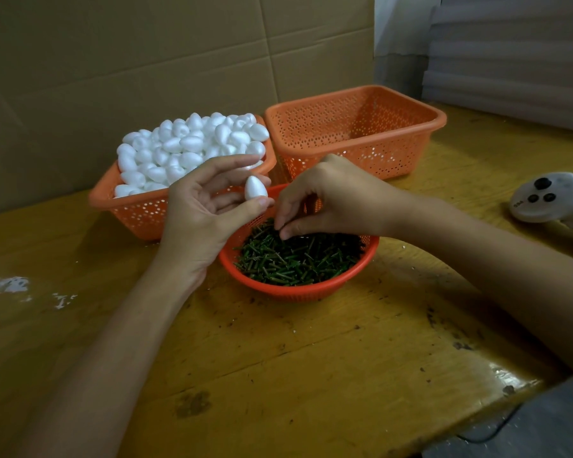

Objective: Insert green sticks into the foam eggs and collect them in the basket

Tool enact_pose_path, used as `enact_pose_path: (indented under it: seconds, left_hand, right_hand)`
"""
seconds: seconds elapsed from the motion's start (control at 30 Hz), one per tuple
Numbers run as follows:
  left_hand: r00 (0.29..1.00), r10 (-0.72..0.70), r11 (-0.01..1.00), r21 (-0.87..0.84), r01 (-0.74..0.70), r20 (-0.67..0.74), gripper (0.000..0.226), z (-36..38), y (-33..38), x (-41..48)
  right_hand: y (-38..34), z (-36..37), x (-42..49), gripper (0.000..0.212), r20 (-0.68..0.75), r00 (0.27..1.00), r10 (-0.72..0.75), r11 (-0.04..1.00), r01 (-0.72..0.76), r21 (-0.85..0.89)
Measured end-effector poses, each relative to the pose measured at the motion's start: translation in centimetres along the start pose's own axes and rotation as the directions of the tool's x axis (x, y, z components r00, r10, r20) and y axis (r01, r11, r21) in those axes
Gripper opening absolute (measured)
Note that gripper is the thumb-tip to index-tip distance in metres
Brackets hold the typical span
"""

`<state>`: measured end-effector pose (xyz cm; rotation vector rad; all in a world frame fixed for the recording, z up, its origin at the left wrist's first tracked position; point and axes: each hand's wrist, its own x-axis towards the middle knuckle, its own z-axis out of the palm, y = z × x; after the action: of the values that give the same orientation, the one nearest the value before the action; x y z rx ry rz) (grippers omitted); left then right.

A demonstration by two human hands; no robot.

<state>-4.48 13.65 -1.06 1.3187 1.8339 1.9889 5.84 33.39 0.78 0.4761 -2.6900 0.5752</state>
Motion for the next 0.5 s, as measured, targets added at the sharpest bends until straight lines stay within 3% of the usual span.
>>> enact_pose_path:
  seconds: [0.17, 0.5]
  left_hand:
    - [1.0, -0.014, 1.0, 0.0, 0.014, -0.007, 0.054, -0.04, -0.05, 0.03]
    - [1.0, 0.014, 0.999, 0.034, -0.015, 0.022, 0.033, -0.02, 0.0, -0.16]
  right_hand:
    - [0.15, 0.11, 0.02, 0.013, 0.002, 1.0, -0.006, 1.0, 0.006, -0.001]
    - [0.28, 0.19, 0.02, 0.012, -0.002, 1.0, -0.022, 1.0, 0.022, -0.016]
